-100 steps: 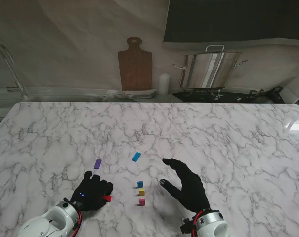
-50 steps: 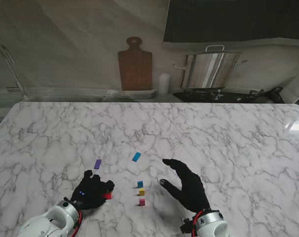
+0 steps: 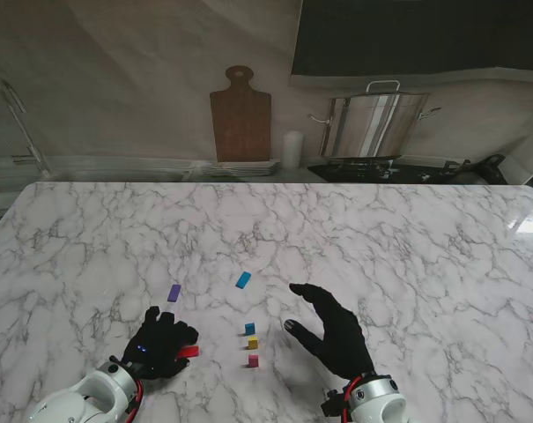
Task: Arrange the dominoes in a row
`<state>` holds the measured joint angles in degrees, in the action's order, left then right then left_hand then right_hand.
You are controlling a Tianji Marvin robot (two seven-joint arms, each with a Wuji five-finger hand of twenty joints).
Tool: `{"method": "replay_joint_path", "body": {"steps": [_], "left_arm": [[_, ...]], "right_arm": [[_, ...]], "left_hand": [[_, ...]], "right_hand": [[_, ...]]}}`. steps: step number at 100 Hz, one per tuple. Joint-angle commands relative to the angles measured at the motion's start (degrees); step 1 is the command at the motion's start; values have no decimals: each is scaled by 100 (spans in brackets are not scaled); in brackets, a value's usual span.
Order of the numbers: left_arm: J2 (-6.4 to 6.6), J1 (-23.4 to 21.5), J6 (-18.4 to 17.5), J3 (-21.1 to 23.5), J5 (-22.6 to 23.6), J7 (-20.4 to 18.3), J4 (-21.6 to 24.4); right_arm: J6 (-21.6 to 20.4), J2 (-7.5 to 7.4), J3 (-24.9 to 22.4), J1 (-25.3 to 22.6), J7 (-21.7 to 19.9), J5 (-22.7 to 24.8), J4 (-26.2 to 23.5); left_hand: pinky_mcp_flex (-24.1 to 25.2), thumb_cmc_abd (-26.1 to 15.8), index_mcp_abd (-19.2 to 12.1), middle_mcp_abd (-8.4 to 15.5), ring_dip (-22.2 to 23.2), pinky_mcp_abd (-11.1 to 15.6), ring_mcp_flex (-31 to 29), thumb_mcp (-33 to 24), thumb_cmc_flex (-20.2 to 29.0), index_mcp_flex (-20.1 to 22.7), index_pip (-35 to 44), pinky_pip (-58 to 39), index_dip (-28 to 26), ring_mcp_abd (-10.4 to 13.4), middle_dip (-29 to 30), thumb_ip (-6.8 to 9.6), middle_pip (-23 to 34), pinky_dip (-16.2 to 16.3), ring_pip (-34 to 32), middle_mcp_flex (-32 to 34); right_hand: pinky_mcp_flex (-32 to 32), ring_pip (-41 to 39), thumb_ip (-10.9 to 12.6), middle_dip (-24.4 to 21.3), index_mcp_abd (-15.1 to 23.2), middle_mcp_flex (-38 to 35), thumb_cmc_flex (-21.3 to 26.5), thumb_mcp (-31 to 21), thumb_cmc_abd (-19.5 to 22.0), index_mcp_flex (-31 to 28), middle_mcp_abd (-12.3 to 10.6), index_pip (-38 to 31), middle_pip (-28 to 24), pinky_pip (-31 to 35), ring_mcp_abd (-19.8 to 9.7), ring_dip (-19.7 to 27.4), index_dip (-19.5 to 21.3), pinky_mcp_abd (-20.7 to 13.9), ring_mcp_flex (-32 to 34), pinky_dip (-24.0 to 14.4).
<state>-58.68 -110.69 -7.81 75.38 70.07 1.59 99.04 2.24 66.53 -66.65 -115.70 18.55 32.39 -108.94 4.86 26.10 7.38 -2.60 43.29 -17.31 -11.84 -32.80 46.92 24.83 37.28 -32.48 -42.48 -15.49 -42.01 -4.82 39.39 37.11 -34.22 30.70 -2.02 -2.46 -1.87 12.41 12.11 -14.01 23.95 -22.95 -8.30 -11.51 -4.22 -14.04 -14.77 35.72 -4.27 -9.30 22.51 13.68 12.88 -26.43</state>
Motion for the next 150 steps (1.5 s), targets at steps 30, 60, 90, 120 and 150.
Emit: {"method": "replay_joint_path", "body": {"steps": [30,60,90,120,150], "left_arm": [[2,33,67,-119,28,-92,-126],[-7,74,82,-161,-80,-105,-149],[-15,86,97,-177,-132,-68,-162],[-12,93,67,-168,-95,-45,-161],[-11,103,-17,-173,-113,14,-199]], "right_arm": [[24,5,-12,-39,-2,-9,-21],[28,7,-16,-37,-3,-25,-20],[23,6,-12,-32,-11,-27,-14],[22,5,-14,-31,-14,-26,-12],[25,2,-15,-36,-24,-24,-18]], "left_hand": [[70,337,-358,-131,107,-43,116,475,1031,75,2080,158,-1483,-153,142,-94,-178,416,-5,-190],[52,360,-493,-27,-117,-106,-591,37,1014,-58,2804,-445,-2368,-81,310,-160,-1058,217,77,1034],[42,573,-881,422,-112,-99,-1022,59,1249,-368,2610,-845,-2614,130,-576,-186,-1242,35,-113,2262],[47,556,53,630,-117,-70,-912,57,1195,-634,630,-808,-1126,129,-347,-162,-653,-52,-75,1918],[71,-1,-807,141,-91,-98,-472,658,956,233,643,-348,-463,-100,-709,-31,-1136,-37,120,1303]], "right_hand": [[-6,107,153,27,109,191,232,113,202,178,-54,-80,-58,17,-147,73,80,-190,-59,-87],[-3,106,153,27,108,191,232,113,209,168,-53,-83,-58,21,-148,73,80,-188,-58,-89],[-5,105,154,28,106,194,237,115,208,177,-62,-81,-59,21,-145,72,79,-193,-56,-89],[-2,107,154,28,114,192,239,115,205,175,-63,-82,-61,23,-147,72,79,-188,-61,-90],[-3,106,154,28,109,190,239,116,207,172,-56,-83,-60,22,-149,72,80,-194,-58,-89]]}}
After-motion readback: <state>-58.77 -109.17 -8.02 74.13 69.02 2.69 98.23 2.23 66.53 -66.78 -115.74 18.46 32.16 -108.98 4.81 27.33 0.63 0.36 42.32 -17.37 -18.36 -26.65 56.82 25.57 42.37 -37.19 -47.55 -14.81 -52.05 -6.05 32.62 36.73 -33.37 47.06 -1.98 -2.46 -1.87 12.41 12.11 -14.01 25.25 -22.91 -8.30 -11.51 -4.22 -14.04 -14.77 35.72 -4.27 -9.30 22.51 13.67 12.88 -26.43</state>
